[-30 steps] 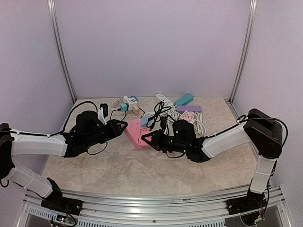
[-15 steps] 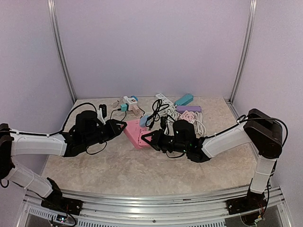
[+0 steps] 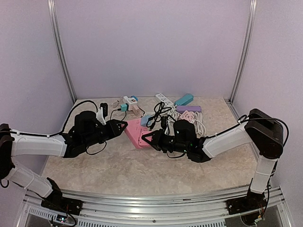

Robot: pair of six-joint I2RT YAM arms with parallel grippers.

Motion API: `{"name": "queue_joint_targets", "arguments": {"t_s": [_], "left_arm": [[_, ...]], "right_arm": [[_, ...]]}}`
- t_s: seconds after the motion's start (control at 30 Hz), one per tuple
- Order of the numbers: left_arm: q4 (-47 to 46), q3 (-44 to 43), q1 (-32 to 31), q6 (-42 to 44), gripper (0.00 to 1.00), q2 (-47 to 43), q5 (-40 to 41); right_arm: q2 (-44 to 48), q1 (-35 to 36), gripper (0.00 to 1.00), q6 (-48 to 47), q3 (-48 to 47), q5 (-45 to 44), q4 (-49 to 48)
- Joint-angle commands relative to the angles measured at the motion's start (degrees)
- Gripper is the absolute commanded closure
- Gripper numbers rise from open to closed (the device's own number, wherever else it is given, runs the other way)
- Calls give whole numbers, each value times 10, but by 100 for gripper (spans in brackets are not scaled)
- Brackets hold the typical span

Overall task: Pull the plug off the socket
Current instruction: Remove the plug from the socket.

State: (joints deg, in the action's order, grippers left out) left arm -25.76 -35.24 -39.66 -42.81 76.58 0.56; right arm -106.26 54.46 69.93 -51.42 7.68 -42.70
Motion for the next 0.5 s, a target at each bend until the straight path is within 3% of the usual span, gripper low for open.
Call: {"name": "queue_joint_targets", "arguments": {"t_s": [0.0,0.23,0.47], "left_arm": [[-19,14,7,78,75,-23,28],[-15,14,-1,98,76,-29,35],[15,0,-1,34,76,-24,71]], "right_arm": [[20,-22,100,-8,16,-51,36],[19,-24,100,-8,15,-51,37],[17,-23,100,-8,16,-49,35]]}}
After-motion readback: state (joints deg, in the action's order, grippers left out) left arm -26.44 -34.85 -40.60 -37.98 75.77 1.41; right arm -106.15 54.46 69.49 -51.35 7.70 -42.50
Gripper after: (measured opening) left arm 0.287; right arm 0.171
